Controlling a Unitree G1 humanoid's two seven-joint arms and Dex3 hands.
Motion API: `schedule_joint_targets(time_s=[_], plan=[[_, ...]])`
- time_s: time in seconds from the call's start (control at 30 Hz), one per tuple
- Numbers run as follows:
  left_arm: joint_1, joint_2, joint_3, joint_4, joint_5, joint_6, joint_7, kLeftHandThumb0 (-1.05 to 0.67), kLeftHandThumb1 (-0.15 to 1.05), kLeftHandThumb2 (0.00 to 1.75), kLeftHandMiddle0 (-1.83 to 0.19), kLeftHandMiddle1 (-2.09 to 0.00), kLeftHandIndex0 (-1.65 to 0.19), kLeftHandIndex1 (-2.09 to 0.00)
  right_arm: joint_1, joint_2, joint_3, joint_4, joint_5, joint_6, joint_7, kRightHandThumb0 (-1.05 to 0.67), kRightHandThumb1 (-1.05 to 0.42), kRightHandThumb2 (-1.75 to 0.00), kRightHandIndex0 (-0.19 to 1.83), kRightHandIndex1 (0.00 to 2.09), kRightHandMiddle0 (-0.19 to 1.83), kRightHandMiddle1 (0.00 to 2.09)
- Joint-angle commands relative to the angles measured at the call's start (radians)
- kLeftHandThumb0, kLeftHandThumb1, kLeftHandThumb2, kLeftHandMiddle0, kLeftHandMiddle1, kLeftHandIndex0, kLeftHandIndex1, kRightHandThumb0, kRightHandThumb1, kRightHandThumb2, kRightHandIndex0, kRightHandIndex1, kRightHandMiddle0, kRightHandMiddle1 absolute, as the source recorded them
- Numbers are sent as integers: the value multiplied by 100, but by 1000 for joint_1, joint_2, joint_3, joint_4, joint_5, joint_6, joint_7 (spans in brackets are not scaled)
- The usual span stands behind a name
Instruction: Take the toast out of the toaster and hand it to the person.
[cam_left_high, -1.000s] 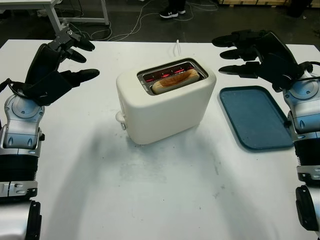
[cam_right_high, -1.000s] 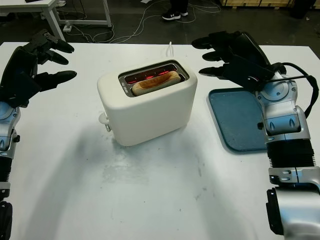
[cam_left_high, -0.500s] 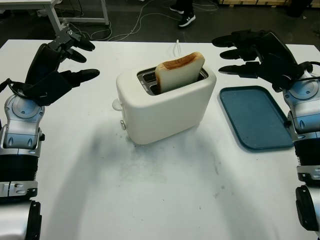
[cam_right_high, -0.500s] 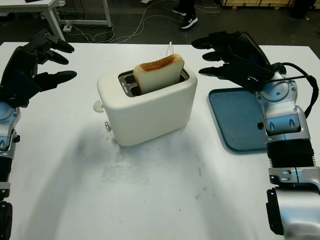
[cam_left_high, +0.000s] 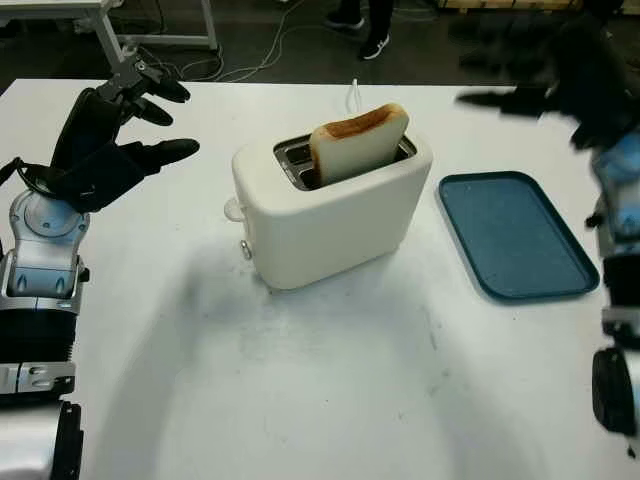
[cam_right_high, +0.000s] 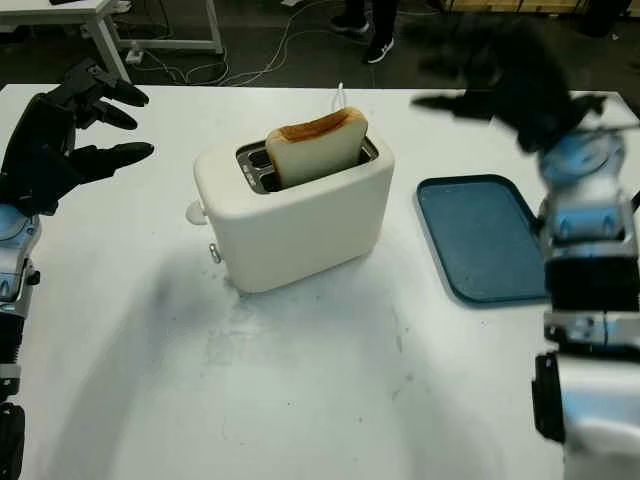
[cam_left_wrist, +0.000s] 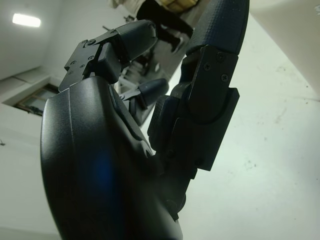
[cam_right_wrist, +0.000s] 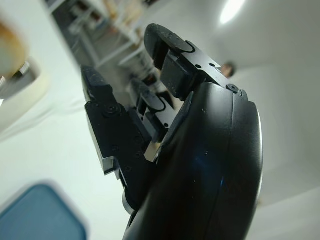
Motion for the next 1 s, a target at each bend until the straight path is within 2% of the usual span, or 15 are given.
schedule_joint_targets(time_s=[0.0,0.07,0.1,0.13,0.17,0.23,0.4,0.47,0.57,0.77,0.97], plan=[[9,0,4,1,-1,-4,5,-93,91,1,-14,-140,-18,-126,-54,17,-13,-20,25,-32,-15,-2,-59,-1,98,11,88,8],[9,1,5,-2,0,-5,7,-93,91,1,-14,-140,-18,-126,-93,27,-11,-50,49,-9,-4,-8,-57,-1,98,19,91,11],[10,0,4,-5,1,-1,7,-93,91,1,-15,-140,-18,-126,-112,34,-7,-63,65,11,9,-12,-56,-1,91,41,90,18],[11,-3,5,-9,-1,4,8,-93,91,1,-15,-140,-18,-126,-134,40,3,-66,77,21,29,-9,-54,-1,78,71,87,29],[12,-5,4,-11,-2,5,9,-93,91,0,-15,-140,-18,-126,-152,43,20,-66,78,24,50,-15,-50,-1,65,98,83,44],[12,-7,3,-10,0,-2,11,-93,91,0,-14,-141,-18,-127,-178,53,58,-55,63,13,84,-26,-47,0,56,116,74,65],[10,-4,0,-4,8,-9,17,-94,92,1,-14,-142,-18,-128,-218,74,178,-10,9,-1,189,-33,-44,-1,52,113,65,76],[11,-1,-2,-9,12,-3,19,-94,92,1,-15,-142,-18,-128,-228,84,219,18,-12,-5,230,-49,-44,-1,48,111,60,77],[12,-4,4,-10,-2,0,13,-93,91,0,-14,-142,-18,-128,-227,89,270,75,-68,-87,248,-72,-48,-2,47,108,58,76],[15,0,2,-19,-1,12,12,-93,91,0,-14,-142,-18,-128,-218,102,309,160,-134,-200,248,-80,-60,-1,54,83,61,54],[15,-2,1,-16,4,16,16,-93,91,0,-14,-142,-18,-128,-185,101,336,157,-175,-196,263,-78,-62,0,49,81,60,45]])
